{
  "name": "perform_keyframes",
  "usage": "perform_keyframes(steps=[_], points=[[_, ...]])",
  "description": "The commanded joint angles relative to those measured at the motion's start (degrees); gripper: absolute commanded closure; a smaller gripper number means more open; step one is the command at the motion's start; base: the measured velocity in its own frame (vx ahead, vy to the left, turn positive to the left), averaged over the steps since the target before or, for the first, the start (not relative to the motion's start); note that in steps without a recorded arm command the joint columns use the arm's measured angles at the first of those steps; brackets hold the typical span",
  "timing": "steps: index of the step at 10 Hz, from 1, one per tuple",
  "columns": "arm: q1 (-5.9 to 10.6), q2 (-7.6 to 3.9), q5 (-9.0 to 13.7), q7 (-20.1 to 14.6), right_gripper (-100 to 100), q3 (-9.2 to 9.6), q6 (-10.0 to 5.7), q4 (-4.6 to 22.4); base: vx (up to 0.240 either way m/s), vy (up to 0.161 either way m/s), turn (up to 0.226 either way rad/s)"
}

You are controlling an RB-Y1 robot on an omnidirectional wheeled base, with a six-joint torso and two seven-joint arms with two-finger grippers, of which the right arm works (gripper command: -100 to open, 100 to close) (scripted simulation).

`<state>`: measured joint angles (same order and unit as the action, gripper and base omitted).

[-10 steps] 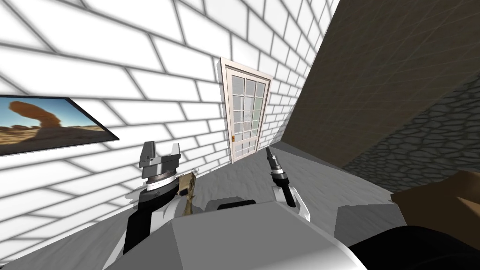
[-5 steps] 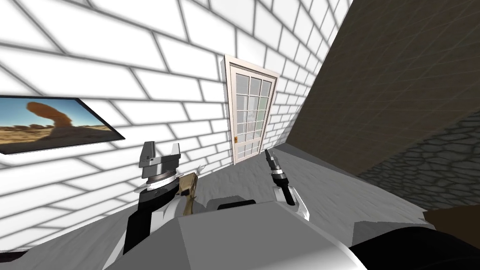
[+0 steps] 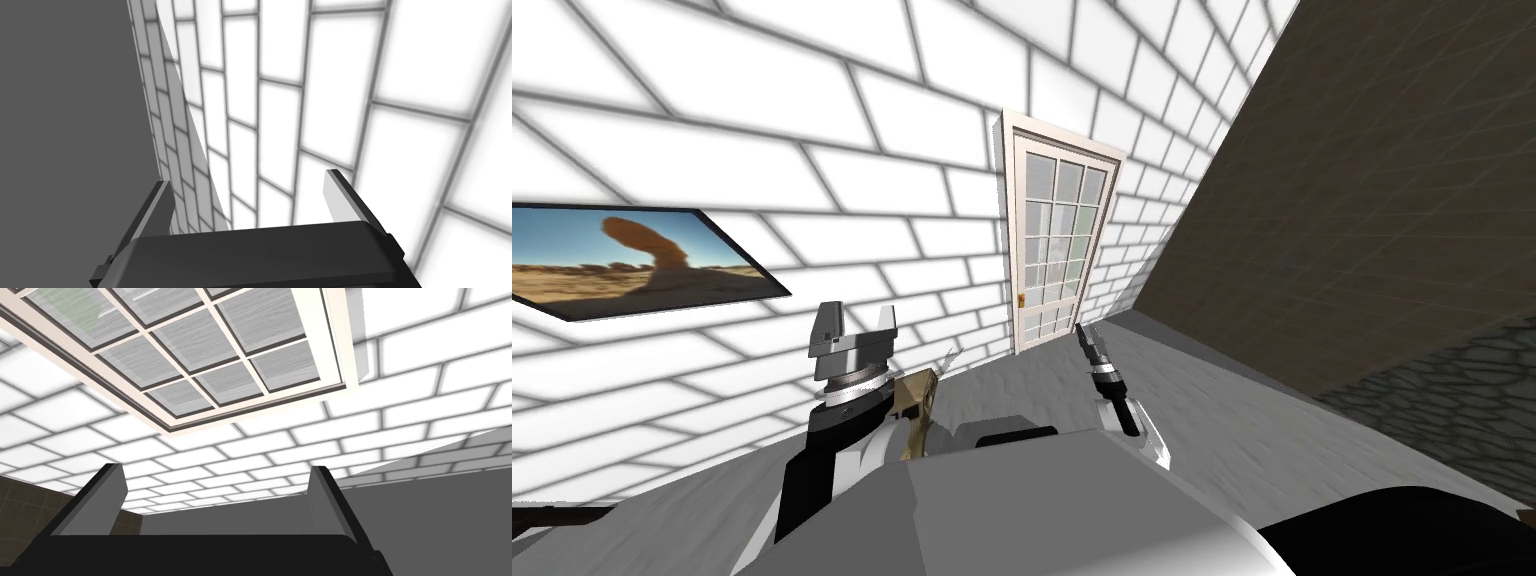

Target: Pull the door open

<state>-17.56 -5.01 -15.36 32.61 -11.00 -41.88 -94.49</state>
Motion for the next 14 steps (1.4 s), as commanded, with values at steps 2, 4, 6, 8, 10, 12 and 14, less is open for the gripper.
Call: perform_keyframes(steps=[2,4,6,8,10,12,14], points=[[0.83,-0.16,-1.2,2.62,-100,-1.14,-0.65,3.38,0.103,0.006,0.104],[1.66,-0.26,-2.11,4.58,-100,-2.02,-1.17,6.15,0.102,0.013,0.101],[2.5,-0.28,-3.02,6.53,-100,-2.9,-1.69,8.92,0.116,0.011,0.093],[3.33,-0.29,-3.93,8.49,-100,-3.78,-2.21,11.69,0.108,0.013,0.103],[4.16,-0.27,-4.84,10.44,-100,-4.65,-2.72,14.44,0.096,-0.002,0.106],[4.97,-0.18,-5.73,12.34,-100,-5.51,-3.23,17.13,0.117,-0.006,0.115],[5.78,-0.09,-6.61,14.24,-100,-6.36,-3.73,19.83,0.105,0.002,0.081]])
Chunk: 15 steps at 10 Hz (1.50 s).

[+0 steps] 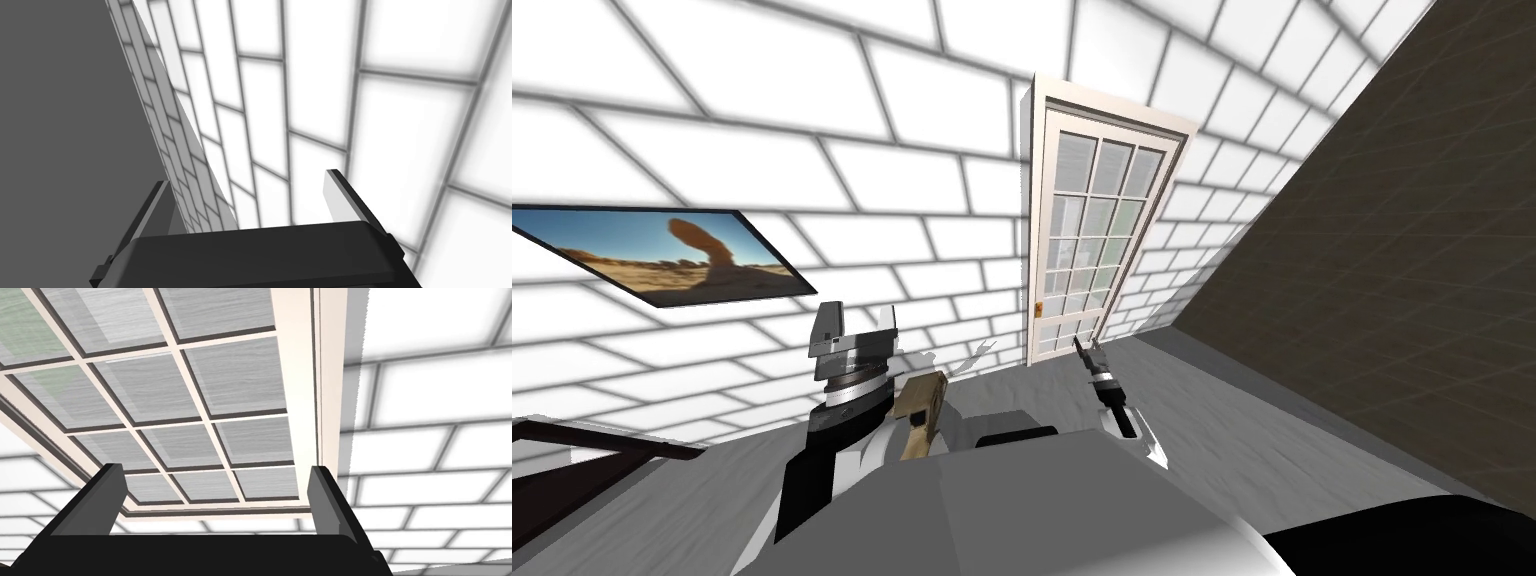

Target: Pull the door open

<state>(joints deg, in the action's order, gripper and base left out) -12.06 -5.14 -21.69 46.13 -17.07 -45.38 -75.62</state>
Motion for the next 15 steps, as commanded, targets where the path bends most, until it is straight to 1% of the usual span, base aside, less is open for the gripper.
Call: perform_keyframes(steps=[1,6,13,14,15], points=[[0.68,0.08,-0.72,1.67,-100,-0.72,-0.48,2.28,0.106,-0.004,0.1],[2.58,0.52,-2.81,6.14,-100,-2.73,-1.67,8.61,0.104,-0.011,0.096],[4.92,1.41,-5.37,11.63,-100,-5.2,-3.13,16.39,0.099,-0.016,0.084],[5.51,1.7,-6.02,13.03,-100,-5.82,-3.5,18.36,0.125,-0.021,0.115],[5.8,1.85,-6.34,13.72,-100,-6.14,-3.68,19.35,0.13,-0.027,0.111]])
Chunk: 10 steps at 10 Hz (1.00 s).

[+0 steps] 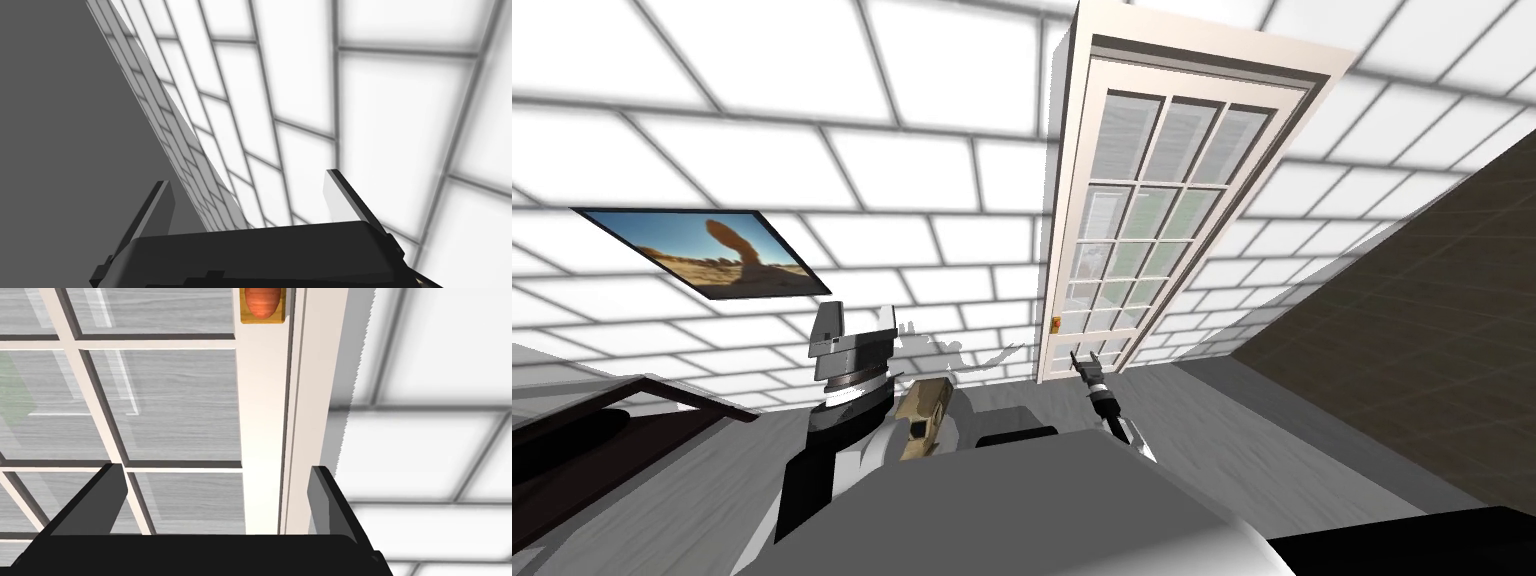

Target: Pull the door open

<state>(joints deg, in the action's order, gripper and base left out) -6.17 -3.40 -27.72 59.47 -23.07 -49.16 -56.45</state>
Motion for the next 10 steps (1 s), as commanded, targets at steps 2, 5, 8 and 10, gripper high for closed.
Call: perform_keyframes(steps=[2,5,8,10], points=[[0.9,0.7,-1.39,2.69,-100,-1.18,-0.51,3.46,0.132,-0.03,0.106],[2.19,1.66,-2.8,5.72,-100,-2.54,-1.31,7.74,0.137,-0.042,0.112],[2.15,0.28,-2.12,5.72,-100,-3.51,-2.33,9.32,0.084,-0.015,0.071],[2.0,-0.51,-1.64,5.55,-100,-4.1,-2.82,10.03,0.188,0.051,0.087]])
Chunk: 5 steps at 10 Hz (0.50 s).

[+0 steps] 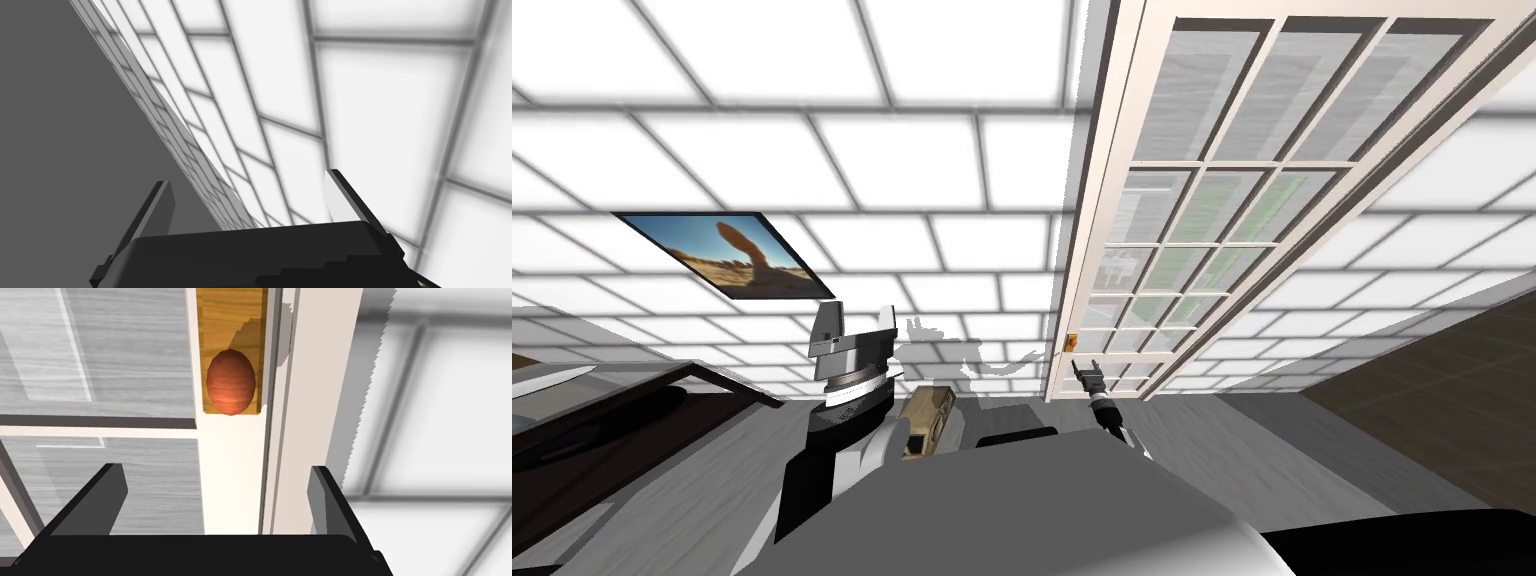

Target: Pull the door open

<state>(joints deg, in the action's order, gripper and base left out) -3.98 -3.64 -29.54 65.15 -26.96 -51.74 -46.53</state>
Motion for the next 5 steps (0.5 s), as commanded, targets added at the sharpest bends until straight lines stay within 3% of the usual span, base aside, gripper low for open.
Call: perform_keyframes(steps=[1,5], points=[[-0.3,-0.78,0.54,-0.25,-100,-0.65,-0.6,0.62,0.196,0.04,0.1],[-0.73,-2.4,1.9,-0.72,-100,-2.34,-2.0,2.6,0.188,-0.009,0.101]])
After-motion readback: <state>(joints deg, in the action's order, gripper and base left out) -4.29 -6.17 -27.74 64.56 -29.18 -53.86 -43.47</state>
